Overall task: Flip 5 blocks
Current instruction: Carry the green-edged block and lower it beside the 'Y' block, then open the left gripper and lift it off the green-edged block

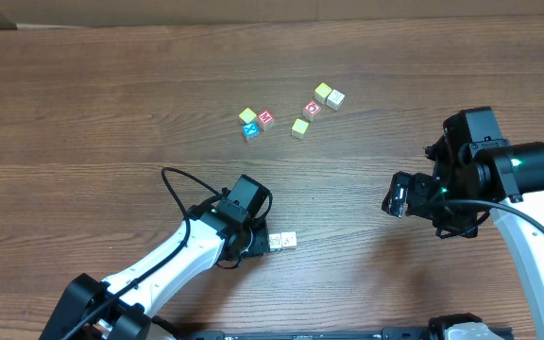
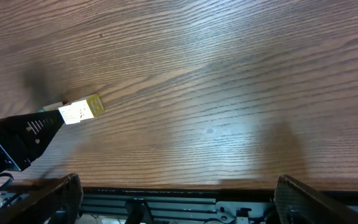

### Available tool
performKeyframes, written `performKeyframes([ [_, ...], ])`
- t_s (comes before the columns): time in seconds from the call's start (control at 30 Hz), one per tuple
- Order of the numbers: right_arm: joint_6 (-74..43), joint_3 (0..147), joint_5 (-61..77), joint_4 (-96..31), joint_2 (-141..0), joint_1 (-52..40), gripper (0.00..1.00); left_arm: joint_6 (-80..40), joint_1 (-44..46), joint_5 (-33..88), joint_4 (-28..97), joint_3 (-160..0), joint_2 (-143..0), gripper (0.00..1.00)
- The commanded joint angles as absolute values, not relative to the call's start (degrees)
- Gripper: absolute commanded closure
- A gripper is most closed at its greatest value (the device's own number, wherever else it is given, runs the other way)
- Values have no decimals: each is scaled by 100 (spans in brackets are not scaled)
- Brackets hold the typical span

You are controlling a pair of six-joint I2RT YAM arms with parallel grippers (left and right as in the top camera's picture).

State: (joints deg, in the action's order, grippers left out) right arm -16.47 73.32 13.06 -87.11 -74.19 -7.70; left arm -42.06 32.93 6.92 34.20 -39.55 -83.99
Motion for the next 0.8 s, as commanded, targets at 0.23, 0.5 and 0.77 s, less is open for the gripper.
performKeyframes([
  [0.23,-1612,7422,1249,-8735,-7363,-803,0,-4287,3315,755,3402,-3909,-8431,67],
  [0.5,-1610,7422,1247,-8757,-7363,-803,0,-4287,3315,753,3402,-3913,-8412,64],
  [0.77,-1610,7422,1247,-8757,-7363,-803,0,-4244,3301,685,3411,-3927,-7813,63],
])
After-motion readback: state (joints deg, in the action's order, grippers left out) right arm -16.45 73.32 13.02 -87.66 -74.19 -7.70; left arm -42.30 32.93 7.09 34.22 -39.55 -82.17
